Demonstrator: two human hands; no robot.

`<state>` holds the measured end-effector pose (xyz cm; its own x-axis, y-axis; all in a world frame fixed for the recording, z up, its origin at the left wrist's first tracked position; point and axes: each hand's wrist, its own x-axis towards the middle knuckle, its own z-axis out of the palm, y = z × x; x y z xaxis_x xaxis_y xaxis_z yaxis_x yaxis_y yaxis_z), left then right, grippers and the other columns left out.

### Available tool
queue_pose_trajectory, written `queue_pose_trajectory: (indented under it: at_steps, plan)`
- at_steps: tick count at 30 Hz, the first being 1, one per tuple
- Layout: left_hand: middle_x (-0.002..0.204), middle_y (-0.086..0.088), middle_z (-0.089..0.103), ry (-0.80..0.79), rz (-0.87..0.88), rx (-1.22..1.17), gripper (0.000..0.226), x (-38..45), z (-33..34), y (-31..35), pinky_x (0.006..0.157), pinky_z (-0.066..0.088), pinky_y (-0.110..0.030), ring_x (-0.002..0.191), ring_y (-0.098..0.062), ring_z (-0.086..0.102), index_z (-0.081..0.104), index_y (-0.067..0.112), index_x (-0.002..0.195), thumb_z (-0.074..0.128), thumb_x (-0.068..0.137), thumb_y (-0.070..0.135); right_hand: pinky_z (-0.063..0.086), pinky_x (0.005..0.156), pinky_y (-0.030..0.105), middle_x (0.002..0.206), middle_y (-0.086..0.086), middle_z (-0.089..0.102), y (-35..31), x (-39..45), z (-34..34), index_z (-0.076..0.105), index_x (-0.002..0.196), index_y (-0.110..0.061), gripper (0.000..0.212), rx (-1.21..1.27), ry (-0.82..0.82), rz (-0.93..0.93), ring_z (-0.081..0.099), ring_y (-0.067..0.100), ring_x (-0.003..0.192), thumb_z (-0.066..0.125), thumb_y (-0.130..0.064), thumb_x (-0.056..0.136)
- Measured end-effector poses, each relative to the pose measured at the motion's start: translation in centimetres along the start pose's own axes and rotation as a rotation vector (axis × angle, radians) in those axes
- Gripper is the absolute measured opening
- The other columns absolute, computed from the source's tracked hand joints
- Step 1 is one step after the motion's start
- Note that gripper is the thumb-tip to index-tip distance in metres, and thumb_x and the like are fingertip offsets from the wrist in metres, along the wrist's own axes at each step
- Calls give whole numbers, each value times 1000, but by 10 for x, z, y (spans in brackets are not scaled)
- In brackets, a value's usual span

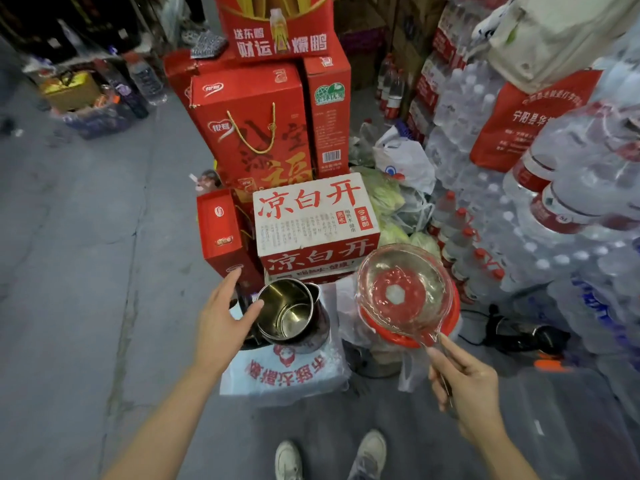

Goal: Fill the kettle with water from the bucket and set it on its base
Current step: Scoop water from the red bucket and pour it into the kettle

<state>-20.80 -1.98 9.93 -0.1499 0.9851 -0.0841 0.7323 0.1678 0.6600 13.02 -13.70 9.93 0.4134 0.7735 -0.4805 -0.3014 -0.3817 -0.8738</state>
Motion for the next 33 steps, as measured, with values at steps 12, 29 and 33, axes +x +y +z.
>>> queue_pose_trajectory:
  at_steps: [12, 29, 33]
  plan:
    - [135, 7, 60, -2, -205, -509, 62, -21, -24, -36, 74, 46, -2, 116, -8, 58, 47, 26, 145, 72, 88, 23, 29, 30, 17, 54, 14, 53, 24, -51, 84, 54, 135, -17, 51, -51, -37, -17, 34, 13, 29, 66, -2, 88]
    - [125, 21, 54, -21, -209, -497, 65, -25, -30, -42, 72, 43, 2, 113, -1, 55, 44, 29, 147, 71, 89, 19, 37, 40, 24, 56, 17, 58, 50, -36, 116, 55, 131, -32, 48, -348, 40, -148, 39, 19, 44, 70, -17, 88]
    - [133, 16, 56, -23, -196, -482, 67, -24, -30, -43, 91, 48, -18, 117, -5, 55, 42, 31, 148, 71, 89, 20, 46, 50, 33, 68, 27, 67, 56, -28, 115, 61, 130, -33, 46, -431, 73, -170, 45, 20, 49, 72, -26, 86]
